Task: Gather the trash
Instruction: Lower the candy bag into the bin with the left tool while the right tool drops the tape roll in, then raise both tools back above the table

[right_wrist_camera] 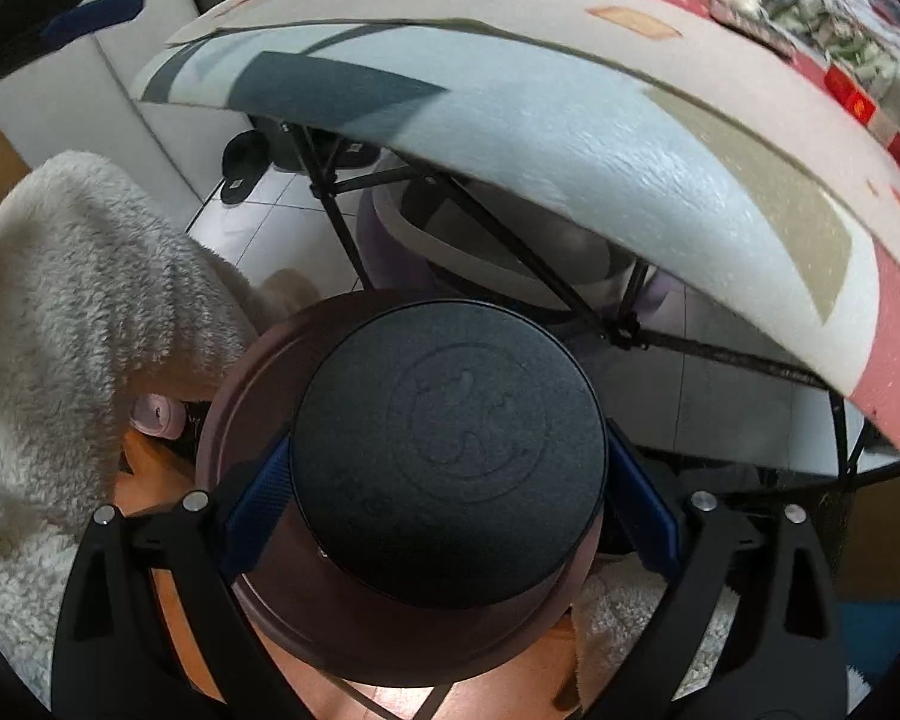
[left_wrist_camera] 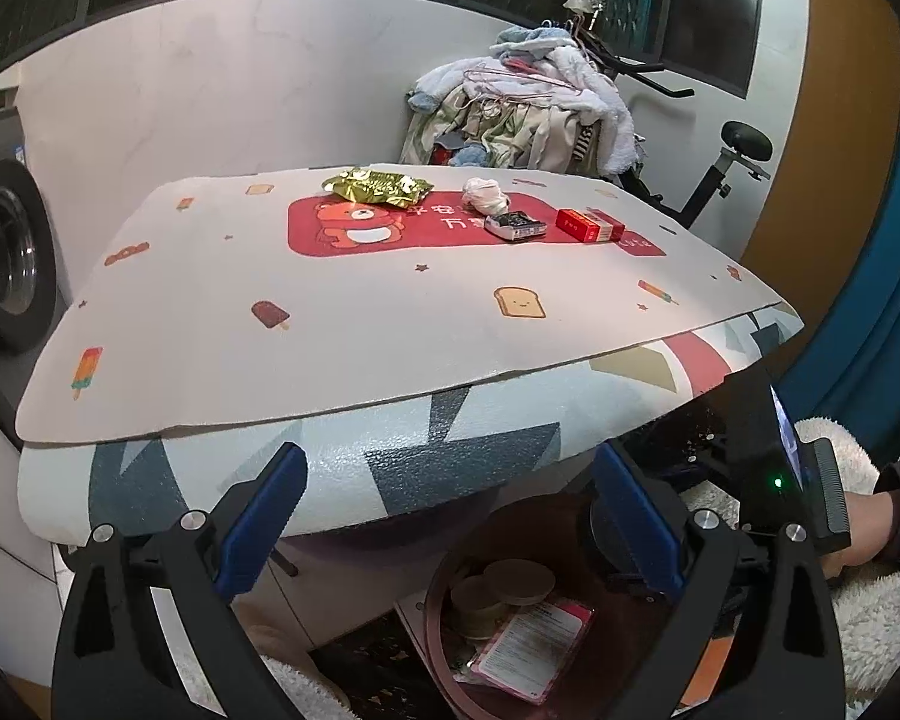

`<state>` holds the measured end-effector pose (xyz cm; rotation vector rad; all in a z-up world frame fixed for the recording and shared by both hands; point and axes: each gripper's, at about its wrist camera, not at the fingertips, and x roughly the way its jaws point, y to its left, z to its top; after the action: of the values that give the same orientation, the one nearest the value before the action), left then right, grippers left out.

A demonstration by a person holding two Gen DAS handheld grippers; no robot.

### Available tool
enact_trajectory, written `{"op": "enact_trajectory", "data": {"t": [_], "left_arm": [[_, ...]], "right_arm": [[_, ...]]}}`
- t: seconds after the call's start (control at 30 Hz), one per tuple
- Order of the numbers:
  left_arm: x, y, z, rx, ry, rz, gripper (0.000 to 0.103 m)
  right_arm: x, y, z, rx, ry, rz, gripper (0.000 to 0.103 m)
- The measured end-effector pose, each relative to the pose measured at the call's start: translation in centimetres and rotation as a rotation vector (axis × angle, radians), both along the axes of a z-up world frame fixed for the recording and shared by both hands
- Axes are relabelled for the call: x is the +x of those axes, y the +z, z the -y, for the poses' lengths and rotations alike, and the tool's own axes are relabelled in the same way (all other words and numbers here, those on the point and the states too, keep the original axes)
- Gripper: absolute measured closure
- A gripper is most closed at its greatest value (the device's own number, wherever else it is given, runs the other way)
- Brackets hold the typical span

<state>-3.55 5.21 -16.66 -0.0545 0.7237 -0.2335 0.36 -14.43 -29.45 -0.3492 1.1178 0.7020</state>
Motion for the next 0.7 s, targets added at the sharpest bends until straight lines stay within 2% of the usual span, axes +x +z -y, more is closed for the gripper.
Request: {"op": "enact_trajectory", "data": {"t": [0.27,0.7], "left_arm": [[0.7,-0.6,-0.7,-0.030,0.028,-0.034,0.009],[0.6,-0.7,-0.2,-0.009,0.021,-0.035,0.009]], "right_arm": [[0.5,-0.2,0.4,0.009,-0.020,-0.016,0.010],[0.9,0.8,1.6,0.028,-0.068,0.018,0.006]]}}
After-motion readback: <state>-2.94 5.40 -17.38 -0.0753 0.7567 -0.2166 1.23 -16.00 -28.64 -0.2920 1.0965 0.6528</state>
